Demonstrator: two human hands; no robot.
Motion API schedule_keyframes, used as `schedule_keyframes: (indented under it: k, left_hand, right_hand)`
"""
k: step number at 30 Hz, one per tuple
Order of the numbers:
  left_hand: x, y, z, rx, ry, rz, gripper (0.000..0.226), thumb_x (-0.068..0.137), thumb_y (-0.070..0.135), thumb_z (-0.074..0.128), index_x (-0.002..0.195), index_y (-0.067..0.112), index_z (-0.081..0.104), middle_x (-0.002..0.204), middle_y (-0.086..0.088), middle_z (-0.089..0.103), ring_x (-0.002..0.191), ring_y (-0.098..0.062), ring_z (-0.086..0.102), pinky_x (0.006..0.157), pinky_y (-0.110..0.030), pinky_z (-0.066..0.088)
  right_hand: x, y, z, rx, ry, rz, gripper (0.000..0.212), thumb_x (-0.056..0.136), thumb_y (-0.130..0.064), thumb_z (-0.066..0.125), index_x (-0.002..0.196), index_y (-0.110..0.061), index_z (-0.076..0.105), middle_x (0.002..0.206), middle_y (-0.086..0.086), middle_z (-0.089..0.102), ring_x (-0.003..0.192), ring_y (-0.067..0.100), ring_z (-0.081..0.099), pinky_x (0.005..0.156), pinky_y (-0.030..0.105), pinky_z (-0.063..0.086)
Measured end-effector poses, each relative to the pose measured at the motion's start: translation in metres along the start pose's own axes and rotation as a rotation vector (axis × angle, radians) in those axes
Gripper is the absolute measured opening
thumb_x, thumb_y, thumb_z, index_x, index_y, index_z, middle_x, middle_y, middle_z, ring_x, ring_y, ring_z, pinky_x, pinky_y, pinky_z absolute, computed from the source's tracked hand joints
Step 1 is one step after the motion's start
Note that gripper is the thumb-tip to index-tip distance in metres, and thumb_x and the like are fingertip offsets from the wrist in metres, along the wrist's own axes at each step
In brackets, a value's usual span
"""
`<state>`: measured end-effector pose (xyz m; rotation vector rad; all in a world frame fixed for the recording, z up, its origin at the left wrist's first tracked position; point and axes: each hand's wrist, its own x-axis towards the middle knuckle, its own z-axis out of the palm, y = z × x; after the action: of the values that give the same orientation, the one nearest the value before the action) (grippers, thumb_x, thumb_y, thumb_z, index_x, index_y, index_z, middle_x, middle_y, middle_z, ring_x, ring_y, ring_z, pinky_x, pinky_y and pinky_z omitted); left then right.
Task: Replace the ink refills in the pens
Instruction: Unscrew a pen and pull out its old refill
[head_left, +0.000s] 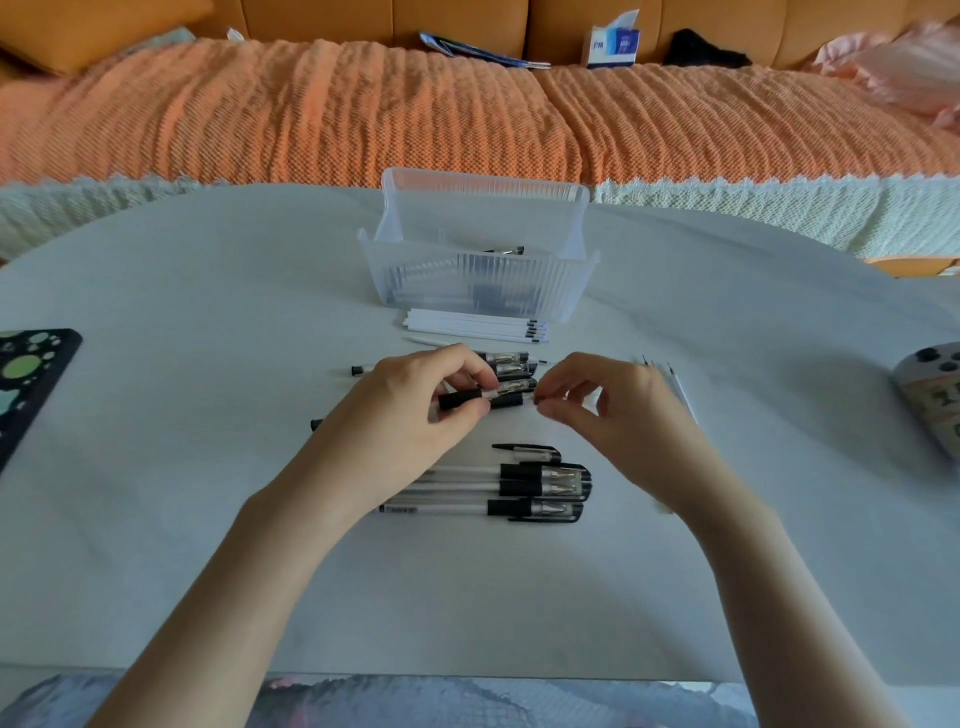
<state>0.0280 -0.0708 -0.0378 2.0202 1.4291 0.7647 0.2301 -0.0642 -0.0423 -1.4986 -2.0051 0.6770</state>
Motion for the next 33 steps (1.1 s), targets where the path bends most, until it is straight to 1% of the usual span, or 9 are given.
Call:
schedule_keyframes:
  k: [4, 9, 13, 19, 23, 26, 29, 32, 33]
  left_hand:
    - [0.0, 0.0, -0.001, 0.017, -0.003, 0.002, 0.011, 0.083, 0.03, 0.066, 0.092, 0.035, 0.063, 0.085, 0.02, 0.062, 0.079, -0.012, 0.06, 0.072, -0.029, 0.048]
    - [0.001, 0.001, 0.001, 0.016, -0.01, 0.004, 0.011, 0.083, 0.03, 0.066, 0.093, 0.034, 0.064, 0.09, 0.016, 0.065, 0.084, -0.004, 0.06, 0.075, -0.025, 0.048]
    - [0.001, 0.003, 0.003, 0.013, -0.026, 0.024, 0.011, 0.083, 0.028, 0.067, 0.094, 0.03, 0.065, 0.09, 0.016, 0.067, 0.084, 0.003, 0.058, 0.069, -0.007, 0.04]
    - [0.002, 0.007, 0.005, -0.063, -0.026, 0.015, 0.022, 0.08, 0.024, 0.071, 0.093, 0.027, 0.054, 0.085, 0.017, 0.066, 0.084, 0.01, 0.057, 0.07, -0.001, 0.036]
    - [0.001, 0.007, 0.005, -0.096, -0.035, 0.005, 0.019, 0.079, 0.023, 0.072, 0.09, 0.024, 0.056, 0.082, 0.016, 0.067, 0.082, 0.01, 0.059, 0.073, -0.004, 0.04]
    - [0.002, 0.008, 0.005, -0.097, -0.017, 0.016, 0.016, 0.079, 0.023, 0.072, 0.087, 0.023, 0.059, 0.085, 0.016, 0.068, 0.082, 0.009, 0.06, 0.072, -0.004, 0.041]
    - [0.003, 0.009, 0.004, -0.096, 0.001, 0.024, 0.015, 0.078, 0.022, 0.073, 0.086, 0.023, 0.06, 0.083, 0.018, 0.067, 0.082, 0.009, 0.06, 0.071, -0.004, 0.041]
    - [0.002, 0.01, 0.004, -0.095, -0.002, 0.026, 0.016, 0.077, 0.022, 0.073, 0.085, 0.024, 0.06, 0.082, 0.018, 0.067, 0.082, 0.009, 0.06, 0.073, -0.008, 0.045]
    - [0.001, 0.01, 0.003, -0.09, -0.002, 0.033, 0.016, 0.077, 0.022, 0.073, 0.085, 0.024, 0.06, 0.082, 0.018, 0.067, 0.083, 0.008, 0.061, 0.075, -0.008, 0.045]
  right_hand:
    - [-0.002, -0.007, -0.005, 0.142, 0.061, 0.021, 0.011, 0.079, -0.015, 0.072, 0.08, -0.025, 0.067, 0.065, -0.021, 0.06, 0.061, -0.004, 0.051, 0.06, 0.008, 0.039]
    - [-0.003, -0.015, -0.003, 0.185, 0.042, 0.0, 0.009, 0.079, -0.014, 0.072, 0.081, -0.023, 0.069, 0.07, -0.015, 0.064, 0.063, -0.002, 0.051, 0.063, 0.01, 0.04]
    - [-0.002, -0.016, 0.0, 0.217, 0.009, -0.013, 0.009, 0.08, -0.014, 0.072, 0.082, -0.022, 0.068, 0.069, -0.017, 0.063, 0.064, -0.001, 0.052, 0.063, 0.011, 0.04]
    - [-0.002, -0.017, 0.004, 0.227, -0.021, -0.023, 0.005, 0.084, -0.018, 0.067, 0.083, -0.023, 0.068, 0.072, -0.012, 0.065, 0.065, 0.005, 0.054, 0.063, 0.021, 0.043]
    - [-0.001, -0.014, 0.008, 0.136, -0.062, -0.014, 0.017, 0.091, -0.028, 0.055, 0.079, -0.023, 0.066, 0.07, -0.011, 0.064, 0.061, 0.007, 0.053, 0.06, 0.023, 0.043]
    - [-0.001, -0.014, 0.007, 0.193, -0.058, -0.001, 0.012, 0.089, -0.036, 0.054, 0.085, -0.029, 0.063, 0.075, -0.013, 0.064, 0.064, 0.006, 0.055, 0.059, 0.014, 0.042]
    - [-0.001, -0.014, 0.004, 0.25, -0.064, -0.008, 0.01, 0.082, -0.028, 0.068, 0.091, -0.025, 0.063, 0.083, -0.011, 0.064, 0.068, 0.006, 0.056, 0.063, 0.017, 0.044]
    - [-0.001, -0.015, 0.006, 0.23, -0.071, -0.002, 0.006, 0.085, -0.025, 0.065, 0.08, -0.026, 0.062, 0.072, -0.012, 0.064, 0.062, 0.002, 0.053, 0.06, 0.014, 0.041]
    - [-0.002, -0.015, 0.006, 0.209, -0.074, -0.004, 0.011, 0.088, -0.028, 0.061, 0.077, -0.027, 0.063, 0.069, -0.012, 0.064, 0.06, 0.001, 0.053, 0.058, 0.013, 0.04]
